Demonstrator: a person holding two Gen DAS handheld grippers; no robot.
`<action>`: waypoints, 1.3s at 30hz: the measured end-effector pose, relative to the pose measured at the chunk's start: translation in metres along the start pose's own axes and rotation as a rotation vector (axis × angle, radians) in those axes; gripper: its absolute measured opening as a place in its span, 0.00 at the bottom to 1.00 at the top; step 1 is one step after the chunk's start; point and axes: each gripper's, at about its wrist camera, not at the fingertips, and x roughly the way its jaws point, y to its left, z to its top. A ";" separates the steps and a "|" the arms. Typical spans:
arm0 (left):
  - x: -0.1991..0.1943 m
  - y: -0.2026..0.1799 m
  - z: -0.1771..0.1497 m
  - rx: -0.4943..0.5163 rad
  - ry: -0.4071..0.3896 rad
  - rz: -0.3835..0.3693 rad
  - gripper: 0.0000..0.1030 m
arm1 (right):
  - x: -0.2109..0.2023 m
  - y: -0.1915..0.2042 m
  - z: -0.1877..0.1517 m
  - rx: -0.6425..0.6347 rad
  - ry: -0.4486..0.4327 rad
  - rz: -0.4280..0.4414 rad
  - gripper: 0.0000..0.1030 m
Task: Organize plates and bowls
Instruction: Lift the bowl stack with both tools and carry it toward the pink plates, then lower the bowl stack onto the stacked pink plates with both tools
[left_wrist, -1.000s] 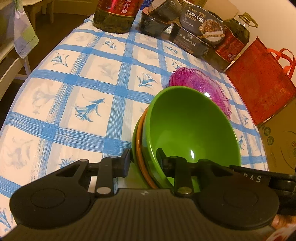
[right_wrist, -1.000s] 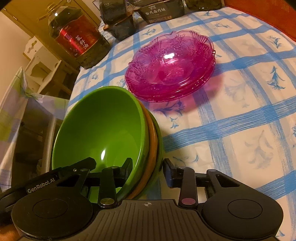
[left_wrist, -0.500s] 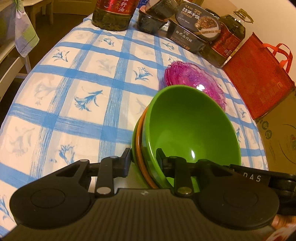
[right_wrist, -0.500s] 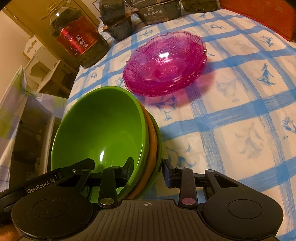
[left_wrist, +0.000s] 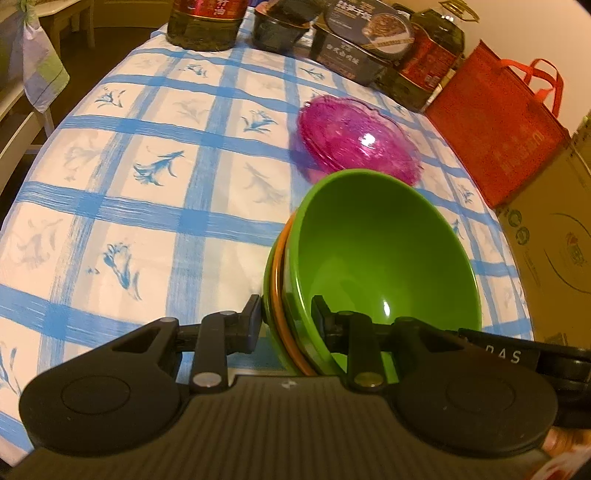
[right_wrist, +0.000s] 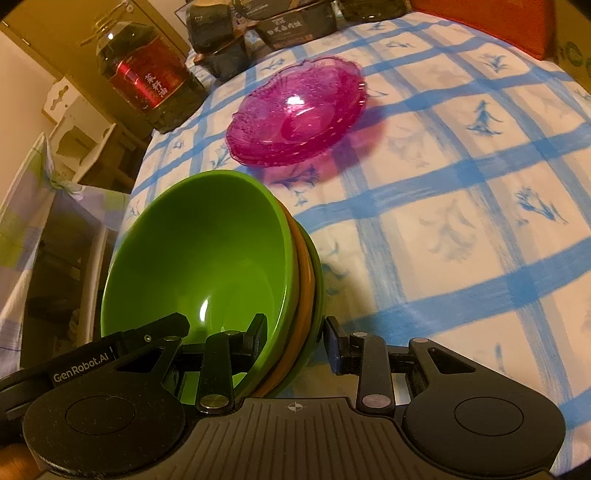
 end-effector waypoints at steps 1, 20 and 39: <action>-0.001 -0.003 -0.001 0.003 0.001 -0.002 0.24 | -0.003 -0.002 -0.001 0.002 -0.004 0.000 0.32; -0.013 -0.051 0.000 0.053 -0.015 -0.048 0.24 | -0.054 -0.023 0.010 0.016 -0.080 -0.023 0.32; -0.004 -0.076 0.070 0.055 -0.056 -0.076 0.24 | -0.060 -0.017 0.079 -0.003 -0.112 -0.011 0.32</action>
